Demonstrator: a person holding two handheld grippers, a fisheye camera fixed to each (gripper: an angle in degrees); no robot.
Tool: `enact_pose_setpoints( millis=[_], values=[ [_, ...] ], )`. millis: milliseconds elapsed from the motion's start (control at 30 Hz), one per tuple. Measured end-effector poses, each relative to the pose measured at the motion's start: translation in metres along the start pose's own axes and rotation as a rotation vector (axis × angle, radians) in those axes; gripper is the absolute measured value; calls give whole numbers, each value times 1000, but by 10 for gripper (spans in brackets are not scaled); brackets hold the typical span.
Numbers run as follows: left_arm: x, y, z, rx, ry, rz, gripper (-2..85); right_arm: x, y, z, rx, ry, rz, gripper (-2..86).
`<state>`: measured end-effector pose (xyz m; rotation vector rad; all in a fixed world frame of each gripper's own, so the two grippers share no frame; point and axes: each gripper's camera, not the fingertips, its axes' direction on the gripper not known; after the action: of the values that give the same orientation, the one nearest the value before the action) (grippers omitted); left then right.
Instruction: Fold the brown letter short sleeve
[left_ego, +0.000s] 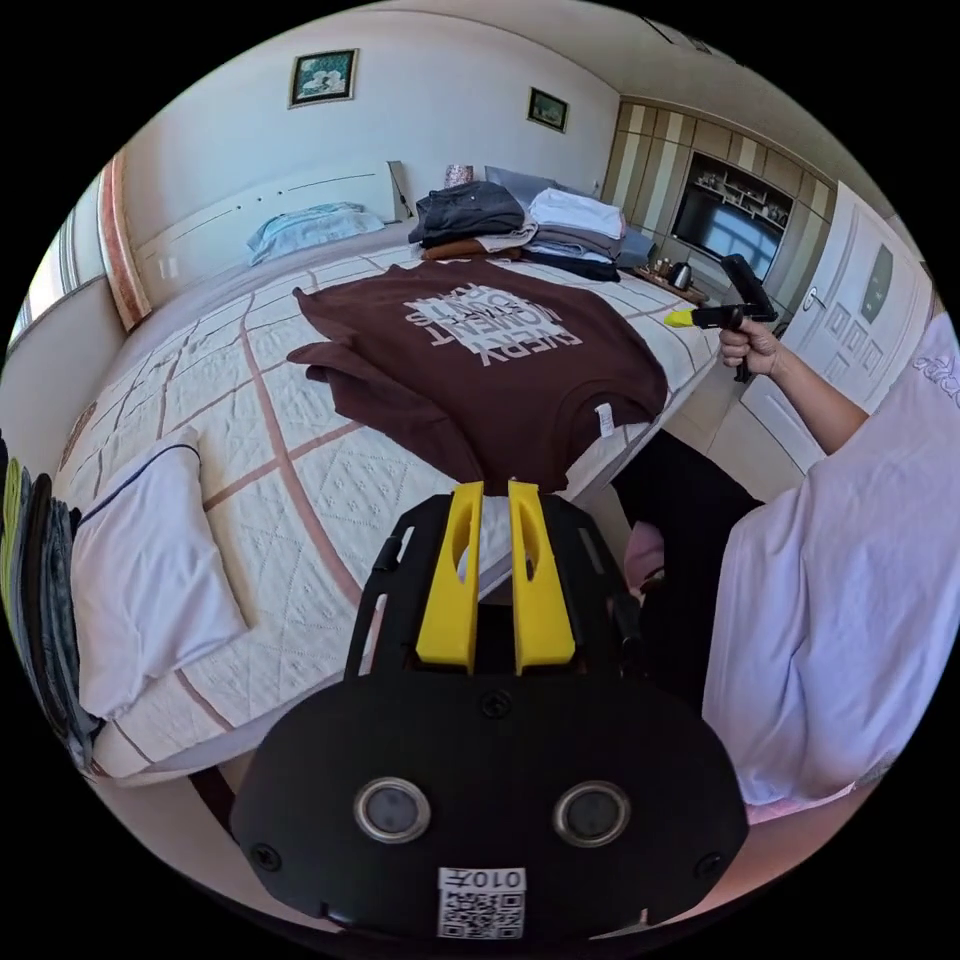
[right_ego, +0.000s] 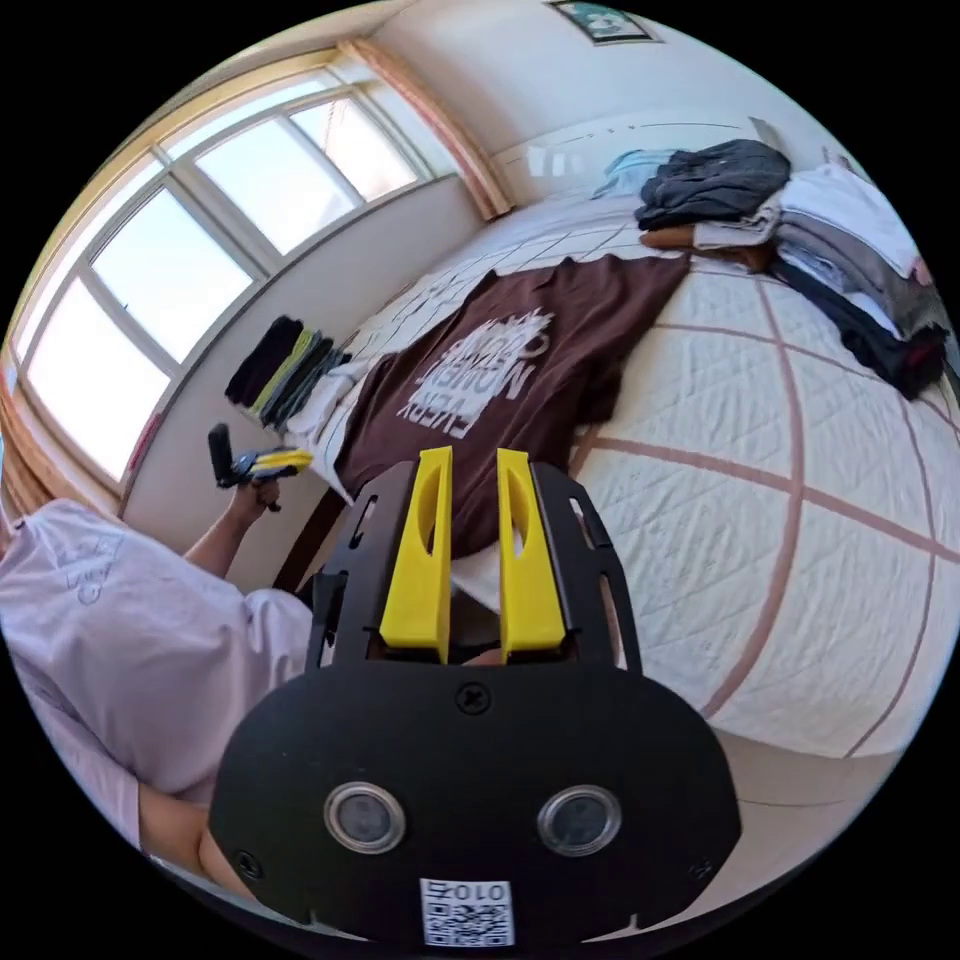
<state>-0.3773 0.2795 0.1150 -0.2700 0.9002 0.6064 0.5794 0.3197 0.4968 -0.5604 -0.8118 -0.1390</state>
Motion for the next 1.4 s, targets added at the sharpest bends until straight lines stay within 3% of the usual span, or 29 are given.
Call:
enact_pose_setpoints(
  millis=[67, 167, 400, 500, 700, 933, 1033, 1167, 1267, 1400],
  values=[
    [-2, 4, -13, 38, -28, -28, 24, 23, -21, 4, 20, 129, 101, 85],
    [-7, 5, -28, 91, -50, -65, 19, 40, -42, 31, -6, 153, 164, 91],
    [-5, 20, -44, 121, -75, -119, 9, 21, -58, 94, -123, 184, 117, 86],
    [-8, 26, -42, 116, -73, -142, 6, 8, -56, 108, -154, 300, 94, 68],
    [-12, 23, -41, 152, -33, -146, 2, 7, -50, 59, -128, 246, 122, 45],
    [-19, 18, -30, 142, -3, -157, 2, 55, 12, 2, -135, 507, 289, 40],
    [-20, 15, -23, 137, 25, -157, 4, 70, 46, 3, -136, 437, 359, 42],
    [-20, 8, -20, 97, -21, -146, 9, 45, 68, -5, 58, 346, 367, 95],
    [-33, 0, -22, 103, -45, -188, 15, 54, 72, 13, 38, 227, 452, 128],
    [-45, -13, -35, 182, -62, -218, 18, 64, 79, 42, 34, 143, 561, 104]
  ],
)
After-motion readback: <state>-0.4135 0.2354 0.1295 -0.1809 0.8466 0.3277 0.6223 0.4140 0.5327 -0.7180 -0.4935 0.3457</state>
